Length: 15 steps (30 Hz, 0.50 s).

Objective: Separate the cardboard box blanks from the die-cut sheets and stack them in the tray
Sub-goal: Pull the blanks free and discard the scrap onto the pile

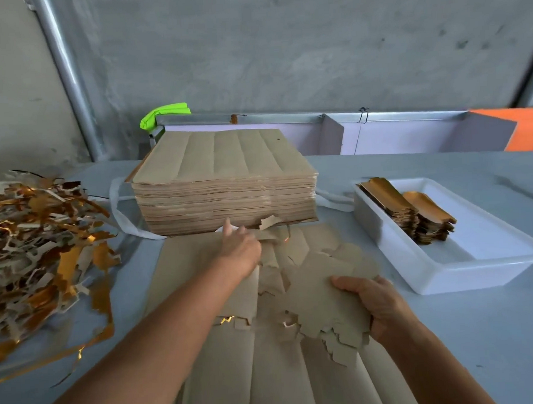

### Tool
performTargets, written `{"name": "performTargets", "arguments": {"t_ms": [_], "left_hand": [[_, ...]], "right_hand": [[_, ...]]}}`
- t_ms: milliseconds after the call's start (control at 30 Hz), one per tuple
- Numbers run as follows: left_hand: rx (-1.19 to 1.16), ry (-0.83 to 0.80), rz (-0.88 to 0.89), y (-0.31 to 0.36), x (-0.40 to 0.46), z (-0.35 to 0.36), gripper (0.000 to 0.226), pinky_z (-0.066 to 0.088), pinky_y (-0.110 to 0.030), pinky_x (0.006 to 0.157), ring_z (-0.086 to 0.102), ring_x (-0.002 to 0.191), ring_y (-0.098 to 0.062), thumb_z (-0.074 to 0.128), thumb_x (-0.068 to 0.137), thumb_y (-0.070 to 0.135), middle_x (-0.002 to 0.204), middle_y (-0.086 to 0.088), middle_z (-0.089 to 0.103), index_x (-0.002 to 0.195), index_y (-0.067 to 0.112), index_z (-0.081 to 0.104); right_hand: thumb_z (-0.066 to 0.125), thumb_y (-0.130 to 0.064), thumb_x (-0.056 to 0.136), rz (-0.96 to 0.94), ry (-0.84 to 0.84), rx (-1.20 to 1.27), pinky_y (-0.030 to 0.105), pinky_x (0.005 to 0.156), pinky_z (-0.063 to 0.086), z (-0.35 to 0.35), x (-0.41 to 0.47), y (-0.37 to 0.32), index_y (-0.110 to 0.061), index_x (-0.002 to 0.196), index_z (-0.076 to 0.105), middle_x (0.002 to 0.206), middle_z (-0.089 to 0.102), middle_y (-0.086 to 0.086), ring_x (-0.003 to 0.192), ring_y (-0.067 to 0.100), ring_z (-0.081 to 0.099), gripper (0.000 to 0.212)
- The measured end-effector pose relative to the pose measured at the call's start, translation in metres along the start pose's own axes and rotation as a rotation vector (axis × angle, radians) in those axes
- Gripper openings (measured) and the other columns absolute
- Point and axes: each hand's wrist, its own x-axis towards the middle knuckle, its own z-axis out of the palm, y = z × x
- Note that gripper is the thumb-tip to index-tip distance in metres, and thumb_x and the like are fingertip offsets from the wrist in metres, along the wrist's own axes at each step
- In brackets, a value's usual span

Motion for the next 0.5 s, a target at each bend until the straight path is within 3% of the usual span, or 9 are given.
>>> {"name": "performTargets", "arguments": {"t_ms": [33, 100, 167, 233, 300, 400, 500], "left_hand": [[-0.163, 0.077, -0.034, -0.007, 0.003, -0.001, 0.031, 0.019, -0.052, 0.113, 0.043, 0.126, -0.026, 0.043, 0.096, 0.01, 0.125, -0.005, 0.058, 0.119, 0.019, 0.062], [-0.728, 0.297, -0.137, -0.023, 0.001, -0.01, 0.026, 0.041, -0.03, 0.095, 0.058, 0.108, -0.02, 0.051, 0.095, 0.01, 0.111, -0.003, 0.067, 0.114, 0.014, 0.067], [-1.327, 0.461, -0.261, -0.042, -0.01, -0.028, 0.024, 0.044, -0.017, 0.073, 0.062, 0.085, -0.008, 0.057, 0.091, 0.003, 0.098, -0.001, 0.07, 0.112, 0.005, 0.069], [-1.759, 0.449, -0.304, -0.059, -0.027, -0.043, 0.027, 0.047, -0.017, 0.058, 0.059, 0.065, -0.007, 0.057, 0.088, -0.004, 0.085, 0.002, 0.068, 0.111, 0.005, 0.068], [-1.922, 0.366, -0.27, -0.071, -0.043, -0.051, 0.03, 0.05, -0.018, 0.051, 0.062, 0.065, -0.013, 0.056, 0.086, -0.008, 0.084, 0.001, 0.07, 0.107, 0.009, 0.07], [-1.984, 0.288, -0.212, -0.079, -0.062, -0.052, 0.033, 0.054, -0.023, 0.055, 0.069, 0.077, -0.014, 0.057, 0.086, -0.006, 0.094, 0.001, 0.074, 0.094, 0.021, 0.075], [-1.996, 0.253, -0.128, -0.083, -0.075, -0.051, 0.035, 0.054, -0.022, 0.056, 0.071, 0.081, -0.013, 0.06, 0.083, -0.005, 0.101, 0.001, 0.073, 0.092, 0.025, 0.075]], "right_hand": [[0.072, 0.003, 0.074, -0.009, 0.0, 0.0, 0.038, 0.057, 0.054, -0.001, 0.002, -0.001, -0.007, 0.081, 0.064, 0.069, 0.07, 0.014, 0.066, 0.031, 0.065, 0.015], [0.072, 0.002, 0.074, -0.035, -0.006, -0.002, 0.037, 0.057, 0.055, -0.003, 0.005, -0.003, -0.006, 0.084, 0.066, 0.069, 0.071, 0.012, 0.067, 0.03, 0.066, 0.015], [0.073, 0.002, 0.073, -0.069, -0.027, -0.001, 0.035, 0.053, 0.057, -0.002, 0.008, -0.007, -0.006, 0.086, 0.068, 0.072, 0.073, 0.012, 0.065, 0.028, 0.069, 0.016], [0.073, 0.002, 0.072, -0.105, -0.061, 0.017, 0.032, 0.047, 0.056, 0.004, 0.008, -0.012, -0.006, 0.086, 0.069, 0.073, 0.074, 0.01, 0.06, 0.024, 0.07, 0.017], [0.073, 0.002, 0.071, -0.142, -0.106, 0.03, 0.032, 0.047, 0.056, 0.011, 0.006, -0.02, -0.008, 0.088, 0.069, 0.075, 0.074, 0.011, 0.061, 0.024, 0.071, 0.019], [0.075, -0.002, 0.069, -0.176, -0.184, -0.002, 0.036, 0.054, 0.058, 0.02, -0.001, -0.033, -0.009, 0.089, 0.07, 0.082, 0.074, 0.011, 0.069, 0.026, 0.072, 0.022], [0.077, -0.004, 0.068, -0.249, -0.142, -0.018, 0.034, 0.054, 0.057, 0.02, -0.005, -0.047, -0.013, 0.086, 0.07, 0.08, 0.075, 0.008, 0.069, 0.024, 0.072, 0.021]]}}
